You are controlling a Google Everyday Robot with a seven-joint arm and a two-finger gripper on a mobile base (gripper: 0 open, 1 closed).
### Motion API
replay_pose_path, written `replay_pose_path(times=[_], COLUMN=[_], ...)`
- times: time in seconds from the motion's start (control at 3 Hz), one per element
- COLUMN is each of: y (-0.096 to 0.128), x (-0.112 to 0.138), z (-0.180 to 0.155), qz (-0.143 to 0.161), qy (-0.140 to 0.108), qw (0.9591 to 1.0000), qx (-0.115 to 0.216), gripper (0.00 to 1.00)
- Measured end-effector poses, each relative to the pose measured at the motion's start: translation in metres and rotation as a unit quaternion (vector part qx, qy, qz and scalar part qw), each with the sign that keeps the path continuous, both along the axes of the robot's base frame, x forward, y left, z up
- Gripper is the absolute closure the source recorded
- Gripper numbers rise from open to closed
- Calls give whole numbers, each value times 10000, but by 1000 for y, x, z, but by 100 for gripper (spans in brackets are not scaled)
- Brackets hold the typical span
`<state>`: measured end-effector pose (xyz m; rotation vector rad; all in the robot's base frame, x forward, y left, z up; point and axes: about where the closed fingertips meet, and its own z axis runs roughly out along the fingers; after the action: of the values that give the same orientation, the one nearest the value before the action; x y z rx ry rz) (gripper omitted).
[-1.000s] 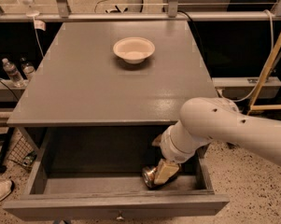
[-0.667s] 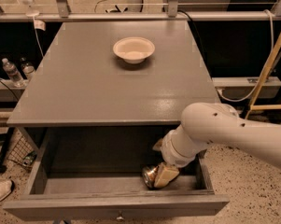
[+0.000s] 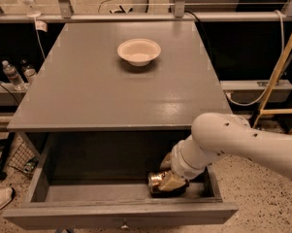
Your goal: Pick orange can from top drawer and place on counter
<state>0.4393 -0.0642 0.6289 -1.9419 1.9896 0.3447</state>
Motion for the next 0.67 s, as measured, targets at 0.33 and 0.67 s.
replay_pose_path(times=[0.33, 0.67], y=[-2, -5], x=[-1, -2], z=[-1, 1], qz=[-19, -41], qy=[15, -3], qw=[10000, 10000], qx=[4, 25], gripper=[100, 100])
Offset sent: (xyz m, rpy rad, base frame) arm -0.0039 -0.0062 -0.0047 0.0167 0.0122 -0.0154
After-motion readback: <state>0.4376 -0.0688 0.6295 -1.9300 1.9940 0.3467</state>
